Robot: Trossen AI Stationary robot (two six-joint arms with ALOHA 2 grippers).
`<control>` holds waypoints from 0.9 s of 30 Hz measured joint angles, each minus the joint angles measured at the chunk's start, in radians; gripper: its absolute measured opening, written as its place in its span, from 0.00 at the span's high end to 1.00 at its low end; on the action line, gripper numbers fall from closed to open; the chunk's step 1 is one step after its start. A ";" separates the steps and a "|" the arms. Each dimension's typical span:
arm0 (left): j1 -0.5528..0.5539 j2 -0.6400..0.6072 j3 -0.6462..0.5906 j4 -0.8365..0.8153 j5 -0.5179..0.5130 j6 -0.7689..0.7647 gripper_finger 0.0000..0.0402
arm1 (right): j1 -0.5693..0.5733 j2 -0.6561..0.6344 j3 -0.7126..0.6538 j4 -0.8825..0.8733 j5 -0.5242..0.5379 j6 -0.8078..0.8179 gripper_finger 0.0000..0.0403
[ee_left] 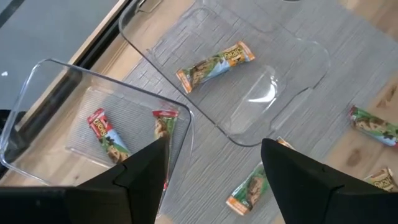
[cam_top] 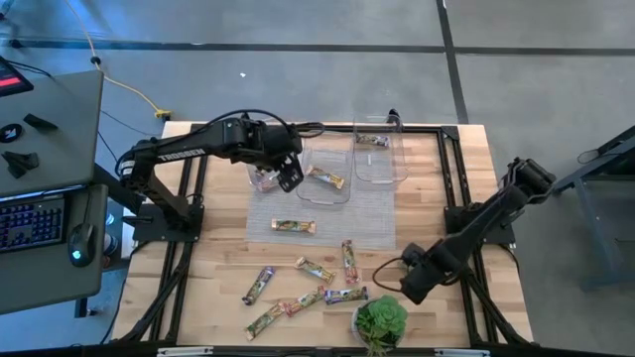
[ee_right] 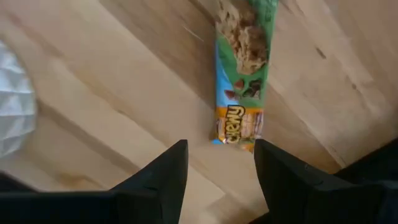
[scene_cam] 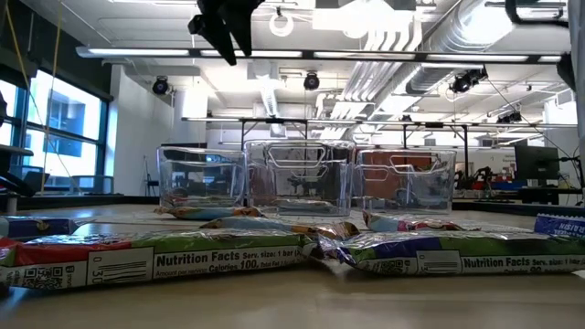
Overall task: Pick and place Granola Bars by type
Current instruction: Put the orange granola bar into the middle transparent bin
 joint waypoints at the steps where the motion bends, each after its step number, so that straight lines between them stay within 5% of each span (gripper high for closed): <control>1: 0.000 0.000 0.000 0.000 0.005 0.000 0.38 | 0.000 0.000 -0.019 0.013 0.003 -0.014 0.58; 11: 0.000 0.000 0.000 0.001 0.033 -0.022 0.38 | -0.025 0.000 -0.143 0.108 0.006 -0.137 0.58; 27: 0.000 0.000 0.001 0.024 0.038 -0.026 0.38 | -0.025 0.000 -0.148 0.156 -0.039 -0.161 0.58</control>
